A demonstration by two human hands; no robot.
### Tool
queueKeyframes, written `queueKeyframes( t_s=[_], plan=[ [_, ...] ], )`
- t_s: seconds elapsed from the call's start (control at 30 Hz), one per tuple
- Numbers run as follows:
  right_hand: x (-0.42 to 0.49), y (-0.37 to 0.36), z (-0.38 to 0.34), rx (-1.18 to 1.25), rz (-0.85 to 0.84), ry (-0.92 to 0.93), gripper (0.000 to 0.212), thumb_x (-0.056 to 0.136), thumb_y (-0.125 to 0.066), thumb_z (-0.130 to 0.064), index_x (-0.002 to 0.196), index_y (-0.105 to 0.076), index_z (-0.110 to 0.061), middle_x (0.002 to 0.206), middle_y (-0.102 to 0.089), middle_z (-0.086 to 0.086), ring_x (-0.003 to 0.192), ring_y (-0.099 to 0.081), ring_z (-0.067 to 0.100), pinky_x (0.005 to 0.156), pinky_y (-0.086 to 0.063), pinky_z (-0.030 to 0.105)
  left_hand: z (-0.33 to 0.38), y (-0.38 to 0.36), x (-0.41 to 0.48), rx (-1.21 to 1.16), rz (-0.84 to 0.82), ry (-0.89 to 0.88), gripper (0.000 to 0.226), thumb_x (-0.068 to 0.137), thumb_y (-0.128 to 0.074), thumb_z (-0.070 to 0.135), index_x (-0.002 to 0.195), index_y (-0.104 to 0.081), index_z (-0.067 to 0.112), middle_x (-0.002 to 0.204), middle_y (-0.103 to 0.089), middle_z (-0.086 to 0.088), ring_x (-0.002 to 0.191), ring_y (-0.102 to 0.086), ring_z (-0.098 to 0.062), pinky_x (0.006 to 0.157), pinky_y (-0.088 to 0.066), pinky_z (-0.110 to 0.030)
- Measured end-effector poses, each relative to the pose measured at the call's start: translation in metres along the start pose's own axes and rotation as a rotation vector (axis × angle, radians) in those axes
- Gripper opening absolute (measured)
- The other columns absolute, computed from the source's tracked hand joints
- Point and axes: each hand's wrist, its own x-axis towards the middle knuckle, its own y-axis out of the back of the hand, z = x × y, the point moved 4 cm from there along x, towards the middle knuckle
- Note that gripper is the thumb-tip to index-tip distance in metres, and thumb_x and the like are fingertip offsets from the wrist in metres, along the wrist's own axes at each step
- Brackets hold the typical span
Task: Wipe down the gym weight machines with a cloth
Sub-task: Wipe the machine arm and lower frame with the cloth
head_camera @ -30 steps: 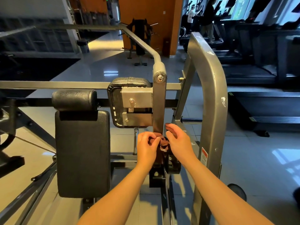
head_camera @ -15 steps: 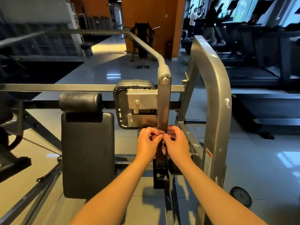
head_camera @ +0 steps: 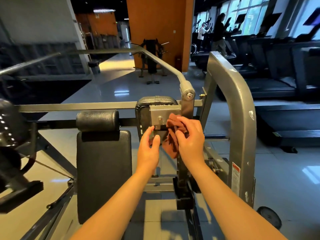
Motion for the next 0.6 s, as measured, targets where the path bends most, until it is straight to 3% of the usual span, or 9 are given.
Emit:
queueKeyframes(
  t_s=[0.07, 0.2, 0.4, 0.53, 0.6],
  plan=[
    [0.007, -0.013, -0.005, 0.007, 0.031, 0.000, 0.036, 0.091, -0.064, 0.002, 0.124, -0.070, -0.013, 0.114, -0.058, 0.001, 0.106, -0.051, -0.013, 0.086, -0.041, 0.002, -0.001, 0.000, 0.001, -0.040, -0.072, 0.029, 0.044, 0.106, -0.047, 0.033, 0.149, -0.040, 0.037, 0.152, -0.044, 0.013, 0.136, -0.044, -0.003, 0.116, -0.040, -0.038],
    [-0.004, -0.042, -0.003, 0.004, 0.005, -0.032, 0.041, 0.088, -0.065, 0.005, 0.123, -0.072, -0.015, 0.114, -0.061, -0.003, 0.105, -0.060, 0.002, 0.089, -0.046, 0.008, 0.002, -0.001, 0.001, -0.172, -0.141, 0.067, 0.042, 0.108, -0.039, 0.033, 0.150, -0.040, 0.035, 0.140, -0.052, 0.019, 0.133, -0.050, -0.003, 0.110, -0.046, -0.030],
    [-0.008, -0.039, 0.005, -0.099, -0.121, -0.073, 0.038, 0.088, -0.066, 0.004, 0.117, -0.075, -0.018, 0.107, -0.062, -0.005, 0.098, -0.057, -0.007, 0.088, -0.045, 0.005, -0.004, -0.003, 0.007, -0.224, -0.185, 0.075, 0.043, 0.108, -0.036, 0.040, 0.149, -0.042, 0.030, 0.143, -0.056, 0.003, 0.129, -0.056, -0.012, 0.103, -0.051, -0.032],
    [-0.014, -0.020, 0.010, -0.151, -0.031, -0.101, 0.037, 0.090, -0.065, -0.001, 0.121, -0.072, -0.021, 0.106, -0.060, -0.005, 0.097, -0.055, -0.007, 0.087, -0.042, 0.005, -0.012, -0.008, 0.001, -0.233, -0.233, 0.116, 0.053, 0.100, -0.039, 0.048, 0.151, -0.034, 0.034, 0.147, -0.052, 0.001, 0.126, -0.057, -0.009, 0.099, -0.050, -0.026],
    [-0.011, -0.014, 0.005, -0.160, 0.022, -0.051, 0.036, 0.092, -0.065, -0.002, 0.124, -0.070, -0.017, 0.111, -0.059, -0.004, 0.101, -0.053, -0.009, 0.088, -0.038, 0.001, -0.014, -0.006, 0.006, -0.243, -0.214, 0.124, 0.046, 0.103, -0.037, 0.045, 0.148, -0.037, 0.036, 0.145, -0.054, 0.001, 0.122, -0.059, -0.006, 0.097, -0.049, -0.026]
  ],
)
